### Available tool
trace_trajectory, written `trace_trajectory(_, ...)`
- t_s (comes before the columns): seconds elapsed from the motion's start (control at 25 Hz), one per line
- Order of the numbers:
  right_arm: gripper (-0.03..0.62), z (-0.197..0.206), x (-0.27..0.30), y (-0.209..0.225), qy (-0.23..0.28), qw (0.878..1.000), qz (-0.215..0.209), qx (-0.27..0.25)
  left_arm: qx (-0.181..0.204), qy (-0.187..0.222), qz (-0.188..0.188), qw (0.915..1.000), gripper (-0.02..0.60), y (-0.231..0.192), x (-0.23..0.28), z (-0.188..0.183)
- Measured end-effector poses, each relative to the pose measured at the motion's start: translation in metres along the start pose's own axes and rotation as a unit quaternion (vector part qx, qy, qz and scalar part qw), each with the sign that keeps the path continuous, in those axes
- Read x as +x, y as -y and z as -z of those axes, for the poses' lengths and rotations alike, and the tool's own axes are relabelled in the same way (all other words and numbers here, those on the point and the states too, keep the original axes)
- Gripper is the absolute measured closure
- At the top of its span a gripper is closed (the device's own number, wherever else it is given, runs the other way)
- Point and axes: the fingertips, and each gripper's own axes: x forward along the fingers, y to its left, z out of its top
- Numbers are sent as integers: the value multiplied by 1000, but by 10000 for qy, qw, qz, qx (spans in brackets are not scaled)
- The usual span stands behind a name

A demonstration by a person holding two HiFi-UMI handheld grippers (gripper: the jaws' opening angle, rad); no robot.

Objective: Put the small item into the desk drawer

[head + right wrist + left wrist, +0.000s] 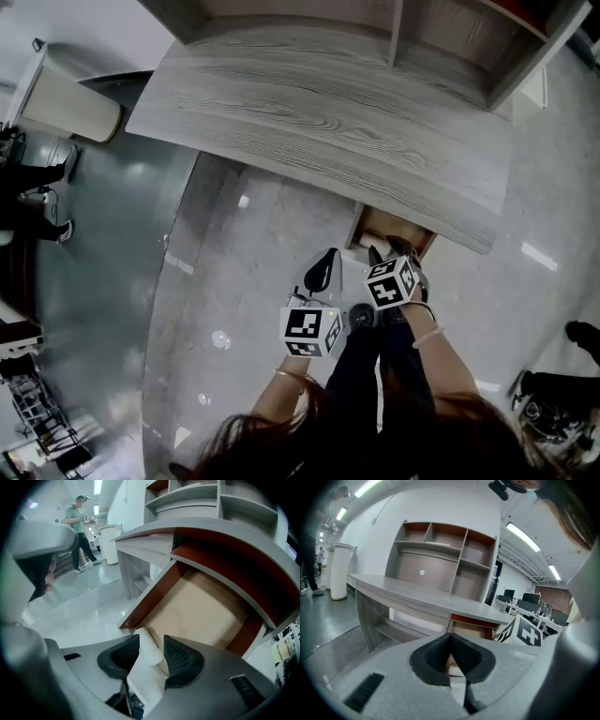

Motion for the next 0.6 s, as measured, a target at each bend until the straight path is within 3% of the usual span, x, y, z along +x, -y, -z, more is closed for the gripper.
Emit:
trace_trajectory(0.36,487,-25,-33,15,708,9961,216,477,107,-34,121,9999,566,8,4,-14)
trace_trajectory(0.6,527,-32,-55,20,914,9935,325,604,123,-77,119,9998,566,17,1,-24)
